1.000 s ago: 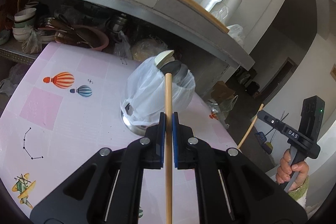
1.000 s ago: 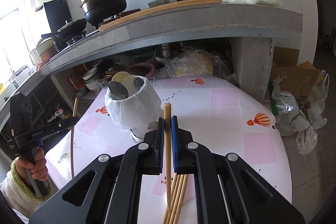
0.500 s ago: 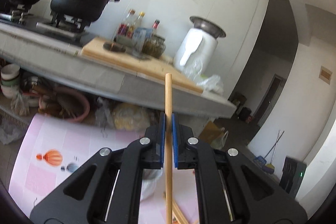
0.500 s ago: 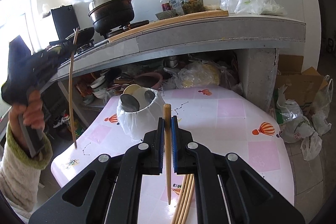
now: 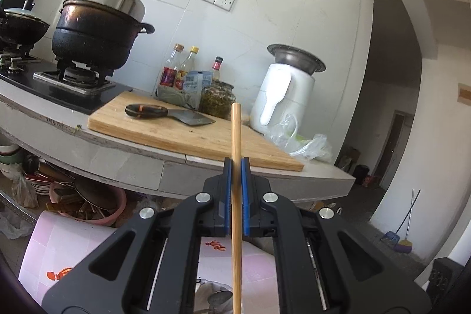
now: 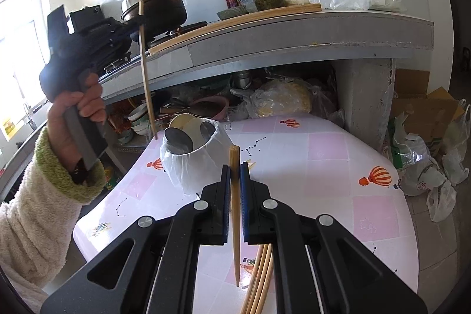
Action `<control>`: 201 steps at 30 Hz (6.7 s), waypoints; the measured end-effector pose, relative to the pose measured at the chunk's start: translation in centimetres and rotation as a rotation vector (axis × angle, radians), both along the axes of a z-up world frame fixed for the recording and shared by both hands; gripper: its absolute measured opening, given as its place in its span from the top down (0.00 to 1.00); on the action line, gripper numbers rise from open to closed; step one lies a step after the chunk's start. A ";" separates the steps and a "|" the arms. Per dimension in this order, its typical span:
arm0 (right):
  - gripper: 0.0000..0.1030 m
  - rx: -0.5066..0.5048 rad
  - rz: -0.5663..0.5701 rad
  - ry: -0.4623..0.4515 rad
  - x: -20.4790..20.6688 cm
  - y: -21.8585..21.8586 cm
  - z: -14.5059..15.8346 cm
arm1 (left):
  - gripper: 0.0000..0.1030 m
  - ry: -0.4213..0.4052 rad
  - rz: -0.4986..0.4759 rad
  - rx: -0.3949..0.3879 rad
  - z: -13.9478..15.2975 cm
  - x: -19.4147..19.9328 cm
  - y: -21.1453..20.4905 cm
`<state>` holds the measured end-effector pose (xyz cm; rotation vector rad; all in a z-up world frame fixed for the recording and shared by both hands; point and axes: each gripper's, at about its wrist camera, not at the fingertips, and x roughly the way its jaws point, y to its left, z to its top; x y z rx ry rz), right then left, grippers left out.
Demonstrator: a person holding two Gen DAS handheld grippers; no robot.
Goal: Organize utensils
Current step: 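Lift both held chopsticks up and carry them over the bagged steel holder, then lower the chopstick into the steel holder and open the left tool, then lower the chopstick into the steel holder and open the right tool, then move both tools back down toward the remaining wooden chopsticks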
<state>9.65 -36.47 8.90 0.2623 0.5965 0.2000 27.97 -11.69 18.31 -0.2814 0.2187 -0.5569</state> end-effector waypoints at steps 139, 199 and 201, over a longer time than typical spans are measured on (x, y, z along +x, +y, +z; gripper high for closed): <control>0.93 0.000 0.129 -0.018 15.0 8.0 1.0 | 0.20 0.336 0.204 0.199 -15.9 -12.7 13.9; 0.95 -0.013 -0.030 0.436 3.3 0.2 -18.3 | 0.19 0.500 -0.124 0.477 -25.0 -15.8 0.0; 0.95 -0.025 -0.041 0.430 2.9 0.0 -18.3 | 0.19 0.499 -0.150 0.481 -25.1 -15.6 -1.1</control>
